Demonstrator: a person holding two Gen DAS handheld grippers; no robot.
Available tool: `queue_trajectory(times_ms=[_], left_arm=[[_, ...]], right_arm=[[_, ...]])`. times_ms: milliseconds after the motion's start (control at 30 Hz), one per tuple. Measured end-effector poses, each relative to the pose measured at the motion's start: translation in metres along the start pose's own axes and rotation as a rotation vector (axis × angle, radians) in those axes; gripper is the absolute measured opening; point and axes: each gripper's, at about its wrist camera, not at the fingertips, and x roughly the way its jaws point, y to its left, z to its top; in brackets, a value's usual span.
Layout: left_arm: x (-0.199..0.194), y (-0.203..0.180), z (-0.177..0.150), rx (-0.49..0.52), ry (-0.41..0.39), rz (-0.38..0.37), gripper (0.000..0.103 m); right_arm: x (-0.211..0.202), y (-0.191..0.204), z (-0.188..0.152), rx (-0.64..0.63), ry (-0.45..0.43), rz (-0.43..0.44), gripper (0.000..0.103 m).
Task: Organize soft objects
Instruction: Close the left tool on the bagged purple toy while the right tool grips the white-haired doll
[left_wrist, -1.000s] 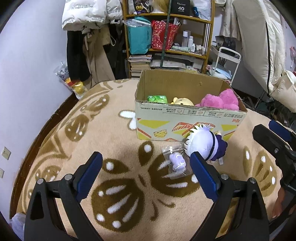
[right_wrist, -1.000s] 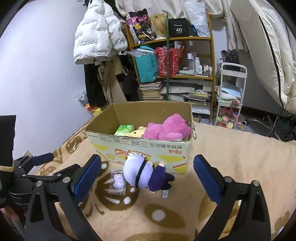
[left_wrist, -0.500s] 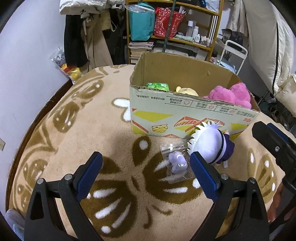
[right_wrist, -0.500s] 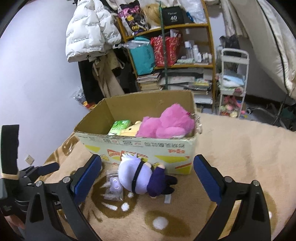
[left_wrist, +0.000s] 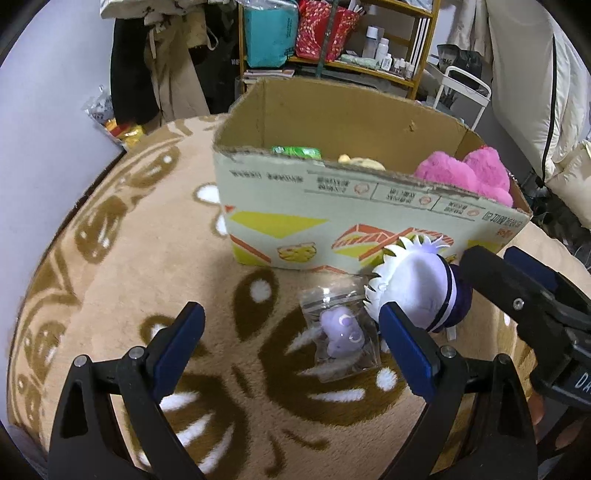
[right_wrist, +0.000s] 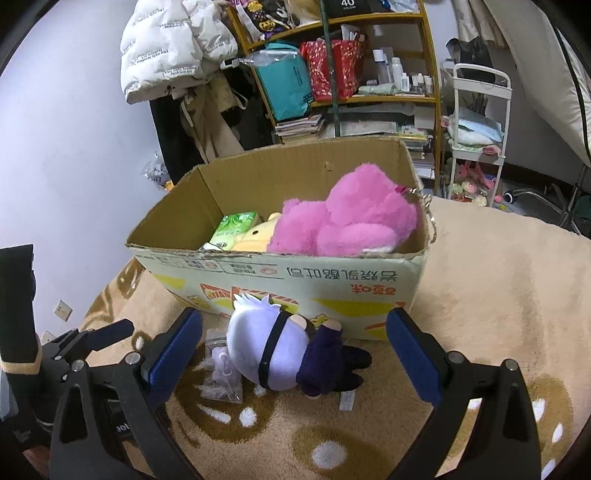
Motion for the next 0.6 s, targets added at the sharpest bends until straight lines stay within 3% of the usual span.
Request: queue_trajectory(times_ms=[600], left_arm=[[0.037,-0.012,-0.008,0.012,0.090,-0.055,0.094]], right_arm=[[0.039,-0.001,-0.010,0.008,0.097,0.013,0.103]])
